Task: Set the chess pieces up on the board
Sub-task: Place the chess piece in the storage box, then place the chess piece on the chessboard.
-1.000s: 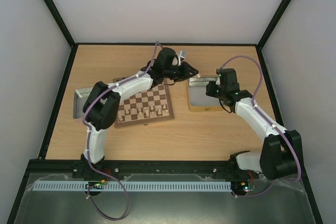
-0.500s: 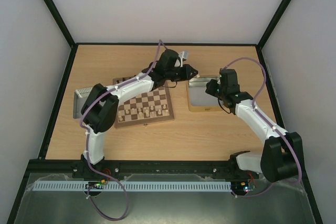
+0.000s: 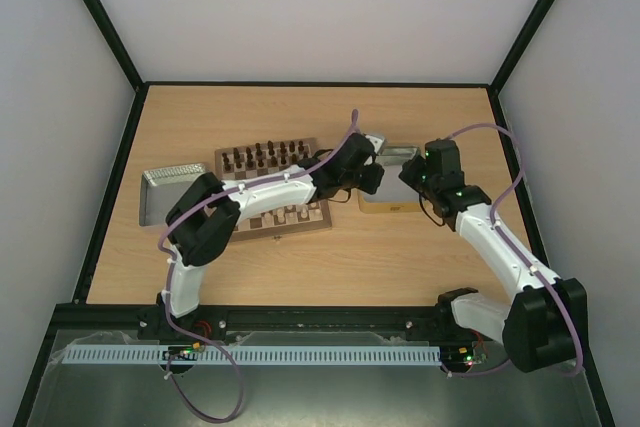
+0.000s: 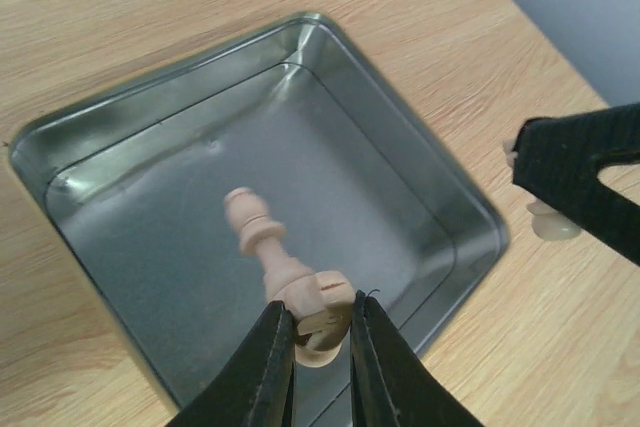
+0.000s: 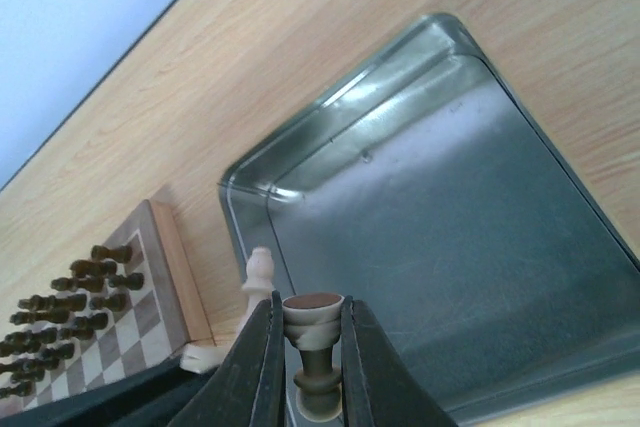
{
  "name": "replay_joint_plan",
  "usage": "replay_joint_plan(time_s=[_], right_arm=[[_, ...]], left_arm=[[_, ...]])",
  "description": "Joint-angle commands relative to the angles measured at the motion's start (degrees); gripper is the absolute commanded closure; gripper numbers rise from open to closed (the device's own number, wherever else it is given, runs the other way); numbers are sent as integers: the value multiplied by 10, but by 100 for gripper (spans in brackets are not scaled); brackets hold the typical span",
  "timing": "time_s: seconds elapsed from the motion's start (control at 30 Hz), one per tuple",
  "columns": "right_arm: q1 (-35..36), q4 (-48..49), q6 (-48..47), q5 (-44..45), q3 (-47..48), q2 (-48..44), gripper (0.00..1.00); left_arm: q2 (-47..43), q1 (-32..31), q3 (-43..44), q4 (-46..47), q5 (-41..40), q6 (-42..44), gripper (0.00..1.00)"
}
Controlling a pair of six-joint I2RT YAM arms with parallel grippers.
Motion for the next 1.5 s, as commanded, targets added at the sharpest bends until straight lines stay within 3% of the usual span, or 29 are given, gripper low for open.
replay_joint_plan(time_s=[0.0, 0.4, 0.67, 0.87, 1.1, 1.3, 1.47], right_arm=[[-1, -27, 24, 7, -19, -15, 93], [-2, 17, 52, -102, -52, -32, 92], [-1, 32, 52, -124, -67, -30, 92], [-1, 62, 36, -194, -58, -14, 92], [21, 136, -18, -390, -35, 52, 92], [109, 160, -96, -454, 25, 94, 92], [137, 209, -120, -477, 63, 119, 92]], left_arm=[[7, -3, -8, -6, -32, 55, 87], [92, 5, 58, -36, 2, 13, 81], [84, 33, 88, -48, 35, -23, 61], [-13, 63, 10, -4, 88, -73, 53], [-190, 109, -147, 68, 159, -107, 44], [-296, 145, -228, 36, 270, -154, 33], [-394, 177, -291, 4, 240, -181, 28]])
